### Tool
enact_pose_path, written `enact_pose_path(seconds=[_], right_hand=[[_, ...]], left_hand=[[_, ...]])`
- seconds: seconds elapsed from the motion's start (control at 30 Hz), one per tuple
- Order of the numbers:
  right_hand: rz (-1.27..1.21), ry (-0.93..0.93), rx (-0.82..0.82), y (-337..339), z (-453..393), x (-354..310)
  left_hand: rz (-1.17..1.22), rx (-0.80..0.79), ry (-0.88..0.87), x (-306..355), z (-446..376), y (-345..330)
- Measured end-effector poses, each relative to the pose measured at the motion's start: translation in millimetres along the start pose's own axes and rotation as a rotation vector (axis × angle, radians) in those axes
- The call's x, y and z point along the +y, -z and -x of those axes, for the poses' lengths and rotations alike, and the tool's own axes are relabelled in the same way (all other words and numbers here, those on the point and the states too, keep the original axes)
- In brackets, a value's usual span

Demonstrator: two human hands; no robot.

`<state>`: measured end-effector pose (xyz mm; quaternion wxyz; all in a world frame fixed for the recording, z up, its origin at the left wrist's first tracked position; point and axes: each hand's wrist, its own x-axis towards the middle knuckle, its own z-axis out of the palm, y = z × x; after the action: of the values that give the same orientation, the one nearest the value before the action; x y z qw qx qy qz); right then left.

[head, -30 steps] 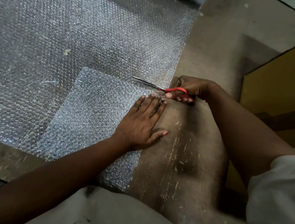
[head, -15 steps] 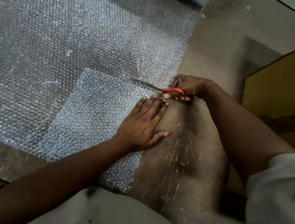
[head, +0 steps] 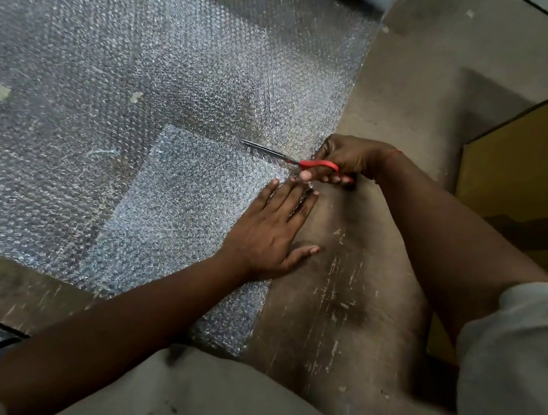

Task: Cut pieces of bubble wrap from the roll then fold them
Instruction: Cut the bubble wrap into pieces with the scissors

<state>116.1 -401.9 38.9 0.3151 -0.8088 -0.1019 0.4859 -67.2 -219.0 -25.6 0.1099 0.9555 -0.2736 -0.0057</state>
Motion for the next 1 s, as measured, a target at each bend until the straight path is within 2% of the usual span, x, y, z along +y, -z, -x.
enact_pose_path(seconds=[0.6, 0.8, 1.0], right_hand=[[0.025, -0.001, 0.01, -3, -10, -16], [0.007, -0.004, 0.008, 0, -5, -20], [0.014, -0.029, 0.007, 0, -4, -21]], left_hand=[[0.048, 0.049, 0.022, -1, 0, 6], [0.047, 0.179, 0.194, -10, 11, 23], [-0.037, 0.07, 0.412, -41, 34, 22]])
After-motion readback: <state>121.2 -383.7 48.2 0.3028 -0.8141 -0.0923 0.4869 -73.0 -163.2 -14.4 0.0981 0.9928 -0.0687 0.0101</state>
